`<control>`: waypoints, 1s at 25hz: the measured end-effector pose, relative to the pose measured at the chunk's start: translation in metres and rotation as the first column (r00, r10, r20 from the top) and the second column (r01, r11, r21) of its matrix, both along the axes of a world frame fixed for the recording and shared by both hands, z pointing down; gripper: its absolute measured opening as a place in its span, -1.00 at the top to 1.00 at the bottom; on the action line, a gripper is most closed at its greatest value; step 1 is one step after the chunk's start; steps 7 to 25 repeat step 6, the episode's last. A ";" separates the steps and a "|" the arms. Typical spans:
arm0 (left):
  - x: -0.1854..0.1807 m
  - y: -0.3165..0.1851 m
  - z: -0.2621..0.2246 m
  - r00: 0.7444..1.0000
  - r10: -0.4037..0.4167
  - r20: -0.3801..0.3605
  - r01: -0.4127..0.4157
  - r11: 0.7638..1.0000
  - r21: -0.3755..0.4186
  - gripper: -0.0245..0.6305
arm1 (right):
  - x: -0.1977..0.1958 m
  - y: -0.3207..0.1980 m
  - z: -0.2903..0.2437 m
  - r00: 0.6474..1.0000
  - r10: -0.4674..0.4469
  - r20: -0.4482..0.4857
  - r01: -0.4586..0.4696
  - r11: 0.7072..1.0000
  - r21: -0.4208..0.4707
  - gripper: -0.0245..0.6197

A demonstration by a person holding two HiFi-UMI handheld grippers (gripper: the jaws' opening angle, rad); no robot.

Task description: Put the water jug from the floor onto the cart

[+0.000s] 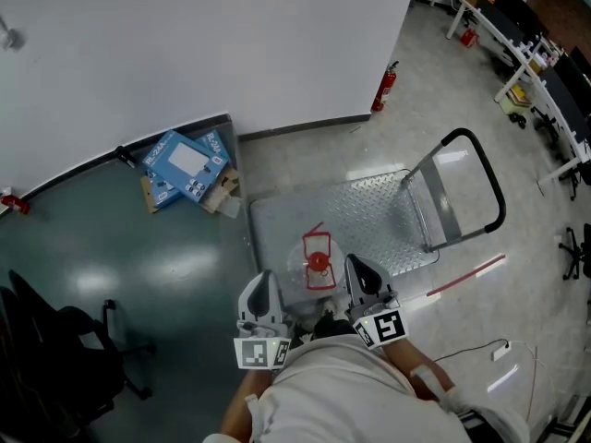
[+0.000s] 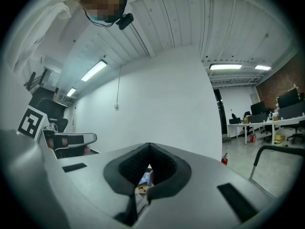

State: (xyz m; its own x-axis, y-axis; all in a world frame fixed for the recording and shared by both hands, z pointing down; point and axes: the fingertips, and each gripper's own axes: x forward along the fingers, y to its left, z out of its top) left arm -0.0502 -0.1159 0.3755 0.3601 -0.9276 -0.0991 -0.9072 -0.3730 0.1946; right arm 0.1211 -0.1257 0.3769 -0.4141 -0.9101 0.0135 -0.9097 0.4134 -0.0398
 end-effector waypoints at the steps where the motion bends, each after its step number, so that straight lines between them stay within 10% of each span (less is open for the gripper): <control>1: 0.000 0.000 0.000 1.000 0.000 0.000 0.000 1.000 0.001 0.92 | 0.000 0.000 0.000 1.000 -0.001 0.001 0.001 1.000 0.001 0.89; 25: -0.001 -0.003 0.000 1.000 0.006 0.005 -0.006 1.000 0.004 0.92 | -0.003 -0.004 0.001 1.000 -0.001 0.003 0.001 1.000 -0.001 0.89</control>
